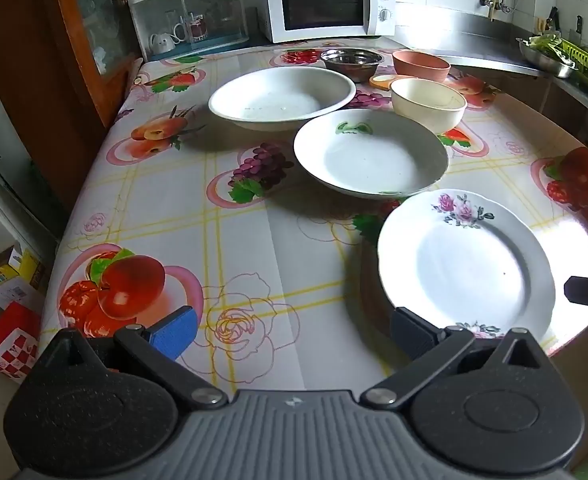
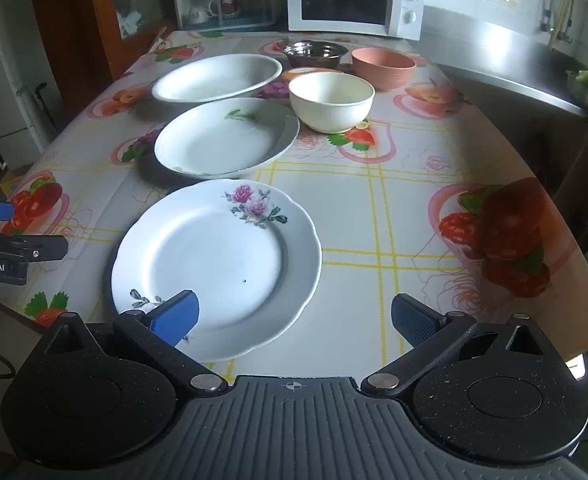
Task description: Organize plates and bowls
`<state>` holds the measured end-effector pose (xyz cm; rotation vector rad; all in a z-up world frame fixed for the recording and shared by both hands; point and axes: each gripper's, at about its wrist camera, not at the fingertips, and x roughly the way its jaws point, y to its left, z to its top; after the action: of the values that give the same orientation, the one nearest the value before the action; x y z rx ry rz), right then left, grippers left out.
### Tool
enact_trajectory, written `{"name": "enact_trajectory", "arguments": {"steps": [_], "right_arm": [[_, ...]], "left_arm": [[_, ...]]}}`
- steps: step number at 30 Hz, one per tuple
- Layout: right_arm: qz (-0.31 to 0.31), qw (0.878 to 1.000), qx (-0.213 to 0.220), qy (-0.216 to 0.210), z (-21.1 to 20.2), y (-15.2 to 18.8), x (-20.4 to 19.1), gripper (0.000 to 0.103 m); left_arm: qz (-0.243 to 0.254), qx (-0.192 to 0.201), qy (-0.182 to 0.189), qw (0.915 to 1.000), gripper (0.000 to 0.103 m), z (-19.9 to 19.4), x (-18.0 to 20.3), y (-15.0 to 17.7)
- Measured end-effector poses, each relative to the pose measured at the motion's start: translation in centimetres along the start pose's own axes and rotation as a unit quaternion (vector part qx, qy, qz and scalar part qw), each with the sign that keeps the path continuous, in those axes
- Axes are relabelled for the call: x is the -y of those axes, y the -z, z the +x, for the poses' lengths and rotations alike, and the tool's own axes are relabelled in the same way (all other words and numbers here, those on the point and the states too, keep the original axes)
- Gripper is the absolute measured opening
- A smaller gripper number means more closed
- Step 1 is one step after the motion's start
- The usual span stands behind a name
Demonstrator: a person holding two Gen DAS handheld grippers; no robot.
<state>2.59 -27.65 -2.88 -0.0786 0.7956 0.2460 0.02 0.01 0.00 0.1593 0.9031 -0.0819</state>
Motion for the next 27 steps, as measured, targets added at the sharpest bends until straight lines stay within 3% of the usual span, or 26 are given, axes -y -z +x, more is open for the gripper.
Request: {"name": "enact_trajectory", "arguments": {"steps": [27], "right_arm": [[-0.003, 1.0, -0.006, -0.01, -0.2, 0.6, -0.7, 0.103]], "left_arm": [[0.005, -0.016, 0.001, 0.9999, 0.103, -0.1, 0.7, 1.3]]}}
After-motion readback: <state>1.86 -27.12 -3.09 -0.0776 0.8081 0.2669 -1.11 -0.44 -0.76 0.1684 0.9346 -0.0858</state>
